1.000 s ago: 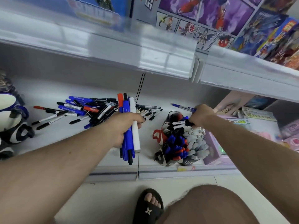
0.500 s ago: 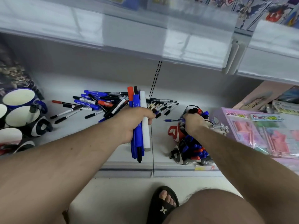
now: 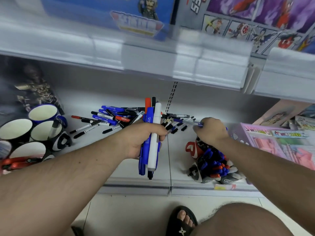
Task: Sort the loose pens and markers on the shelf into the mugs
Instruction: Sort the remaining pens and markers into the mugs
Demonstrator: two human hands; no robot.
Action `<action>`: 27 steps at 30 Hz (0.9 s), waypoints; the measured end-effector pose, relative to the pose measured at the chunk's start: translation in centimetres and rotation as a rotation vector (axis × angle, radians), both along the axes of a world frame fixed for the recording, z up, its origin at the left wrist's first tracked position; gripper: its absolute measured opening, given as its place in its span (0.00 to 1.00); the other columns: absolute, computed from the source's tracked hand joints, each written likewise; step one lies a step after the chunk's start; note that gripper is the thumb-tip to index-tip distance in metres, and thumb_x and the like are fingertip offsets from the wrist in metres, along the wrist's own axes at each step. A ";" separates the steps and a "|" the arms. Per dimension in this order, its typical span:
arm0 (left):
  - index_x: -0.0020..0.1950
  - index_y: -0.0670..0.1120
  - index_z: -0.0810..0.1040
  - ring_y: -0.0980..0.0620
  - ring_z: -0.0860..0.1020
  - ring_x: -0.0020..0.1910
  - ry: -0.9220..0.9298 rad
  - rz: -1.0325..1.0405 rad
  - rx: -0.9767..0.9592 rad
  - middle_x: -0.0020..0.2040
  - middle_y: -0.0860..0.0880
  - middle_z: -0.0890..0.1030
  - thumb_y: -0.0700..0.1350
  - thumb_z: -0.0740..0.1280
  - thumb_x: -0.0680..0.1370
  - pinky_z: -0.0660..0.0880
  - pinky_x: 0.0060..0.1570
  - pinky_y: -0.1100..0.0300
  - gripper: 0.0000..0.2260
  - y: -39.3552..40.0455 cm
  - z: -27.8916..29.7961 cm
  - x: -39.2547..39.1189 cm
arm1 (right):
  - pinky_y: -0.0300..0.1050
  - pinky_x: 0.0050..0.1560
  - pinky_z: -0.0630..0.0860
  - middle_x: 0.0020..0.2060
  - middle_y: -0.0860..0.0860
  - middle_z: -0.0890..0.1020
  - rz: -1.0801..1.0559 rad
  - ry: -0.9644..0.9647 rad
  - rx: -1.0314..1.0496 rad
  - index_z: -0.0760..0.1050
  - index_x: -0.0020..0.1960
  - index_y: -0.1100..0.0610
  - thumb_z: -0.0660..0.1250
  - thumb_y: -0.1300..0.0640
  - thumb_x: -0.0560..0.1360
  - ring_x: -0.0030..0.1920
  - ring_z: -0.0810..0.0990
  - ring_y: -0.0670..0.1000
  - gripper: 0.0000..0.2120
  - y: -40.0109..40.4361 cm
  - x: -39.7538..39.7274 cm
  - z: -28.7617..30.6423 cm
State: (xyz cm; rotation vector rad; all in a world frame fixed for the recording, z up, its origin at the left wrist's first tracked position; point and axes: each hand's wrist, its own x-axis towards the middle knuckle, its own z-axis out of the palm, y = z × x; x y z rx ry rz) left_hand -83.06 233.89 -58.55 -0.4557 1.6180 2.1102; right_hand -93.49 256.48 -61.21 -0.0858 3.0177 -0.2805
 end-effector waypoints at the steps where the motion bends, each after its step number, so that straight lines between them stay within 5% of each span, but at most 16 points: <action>1: 0.41 0.47 0.78 0.49 0.75 0.31 0.021 -0.005 0.032 0.33 0.46 0.77 0.33 0.71 0.69 0.76 0.41 0.55 0.09 -0.3 0.4 0.4 | 0.40 0.29 0.67 0.28 0.51 0.73 -0.017 -0.054 -0.156 0.69 0.32 0.57 0.63 0.48 0.77 0.29 0.71 0.50 0.19 -1.1 1.1 1.5; 6: 0.39 0.47 0.79 0.48 0.76 0.32 0.049 0.056 0.076 0.33 0.45 0.78 0.36 0.71 0.74 0.76 0.41 0.55 0.07 -2.4 1.8 2.3 | 0.44 0.36 0.70 0.25 0.52 0.74 -0.020 -0.380 -0.636 0.70 0.30 0.58 0.55 0.39 0.81 0.26 0.70 0.50 0.29 -6.3 8.4 8.0; 10: 0.41 0.45 0.78 0.49 0.77 0.29 0.011 0.223 0.095 0.31 0.47 0.78 0.44 0.75 0.73 0.76 0.33 0.56 0.06 -3.5 1.5 3.5 | 0.43 0.31 0.68 0.31 0.53 0.76 -0.026 -0.495 -0.777 0.77 0.46 0.61 0.53 0.41 0.82 0.28 0.72 0.50 0.26 -9.4 13.2 9.1; 13: 0.40 0.44 0.78 0.48 0.78 0.29 0.014 0.351 0.144 0.32 0.46 0.78 0.47 0.76 0.72 0.77 0.34 0.55 0.10 -3.8 1.4 4.3 | 0.42 0.34 0.70 0.35 0.53 0.77 0.037 -0.440 -0.658 0.75 0.53 0.59 0.53 0.41 0.82 0.32 0.73 0.51 0.23 -11.7 16.1 8.1; 16: 0.44 0.44 0.80 0.51 0.80 0.29 0.072 0.466 0.185 0.34 0.47 0.81 0.44 0.74 0.74 0.77 0.31 0.58 0.06 -3.8 1.7 4.4 | 0.47 0.40 0.75 0.36 0.52 0.80 0.104 -0.303 -0.592 0.73 0.46 0.54 0.54 0.43 0.82 0.36 0.78 0.52 0.18 -13.6 17.8 6.4; 19: 0.52 0.46 0.80 0.53 0.82 0.35 0.129 0.547 0.145 0.45 0.47 0.85 0.42 0.73 0.75 0.77 0.34 0.59 0.07 -4.0 2.0 4.4 | 0.47 0.36 0.71 0.33 0.50 0.77 0.090 -0.151 -0.564 0.69 0.39 0.53 0.55 0.48 0.81 0.34 0.74 0.51 0.15 -14.8 18.4 5.5; 27: 0.51 0.45 0.76 0.52 0.78 0.31 0.162 0.517 0.055 0.36 0.48 0.79 0.49 0.73 0.76 0.76 0.27 0.61 0.12 -8.4 2.9 6.4 | 0.36 0.25 0.60 0.18 0.43 0.64 -0.015 -0.095 -0.870 0.67 0.31 0.51 0.61 0.52 0.82 0.21 0.62 0.43 0.20 -16.0 19.0 5.9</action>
